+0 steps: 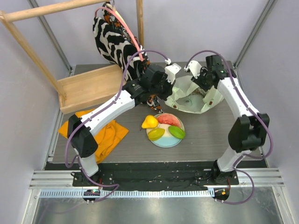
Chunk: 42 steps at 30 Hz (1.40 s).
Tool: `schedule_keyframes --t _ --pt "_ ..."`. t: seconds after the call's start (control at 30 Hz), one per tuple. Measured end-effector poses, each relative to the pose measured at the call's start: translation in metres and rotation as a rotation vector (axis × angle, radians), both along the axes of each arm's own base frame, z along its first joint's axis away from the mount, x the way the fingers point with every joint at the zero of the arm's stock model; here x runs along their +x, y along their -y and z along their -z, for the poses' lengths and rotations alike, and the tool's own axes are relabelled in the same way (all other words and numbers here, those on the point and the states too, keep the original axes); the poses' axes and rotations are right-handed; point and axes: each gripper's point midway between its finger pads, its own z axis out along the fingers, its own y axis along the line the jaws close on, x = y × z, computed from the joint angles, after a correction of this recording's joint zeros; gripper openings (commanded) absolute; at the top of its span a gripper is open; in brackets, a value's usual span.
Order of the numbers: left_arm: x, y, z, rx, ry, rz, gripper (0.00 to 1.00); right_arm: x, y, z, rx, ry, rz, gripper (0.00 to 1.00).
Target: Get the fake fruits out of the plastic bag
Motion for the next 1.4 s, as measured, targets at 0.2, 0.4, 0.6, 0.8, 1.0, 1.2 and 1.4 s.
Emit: schedule_keyframes --t 0.2,0.4,0.6,0.8,1.0,1.2,1.4 --pt "-0.004 0.005 0.005 0.008 -0.008 0.012 0.00 -0.045 -0.033 -0.017 0.203 -0.070 -0.039 0.33" --pt "-0.004 0.006 0.005 0.008 -0.008 0.013 0.00 -0.058 -0.036 0.016 0.231 -0.176 0.010 0.34" --pt "0.000 0.002 0.003 0.019 0.006 -0.010 0.00 -0.020 -0.021 0.051 0.134 -0.214 0.105 0.37" --pt "0.023 0.005 -0.079 -0.086 0.145 -0.045 0.00 0.002 -0.014 0.100 0.102 -0.276 0.201 0.39" --pt "0.038 -0.007 -0.186 -0.266 0.337 -0.092 0.00 0.058 0.005 0.106 0.038 -0.138 0.342 0.44" --pt "0.045 -0.014 -0.200 -0.245 0.421 -0.095 0.00 0.133 0.044 0.051 -0.013 0.155 0.481 0.49" --pt "0.055 -0.025 -0.202 -0.188 0.483 -0.129 0.00 0.138 0.090 -0.001 -0.022 0.312 0.612 0.50"
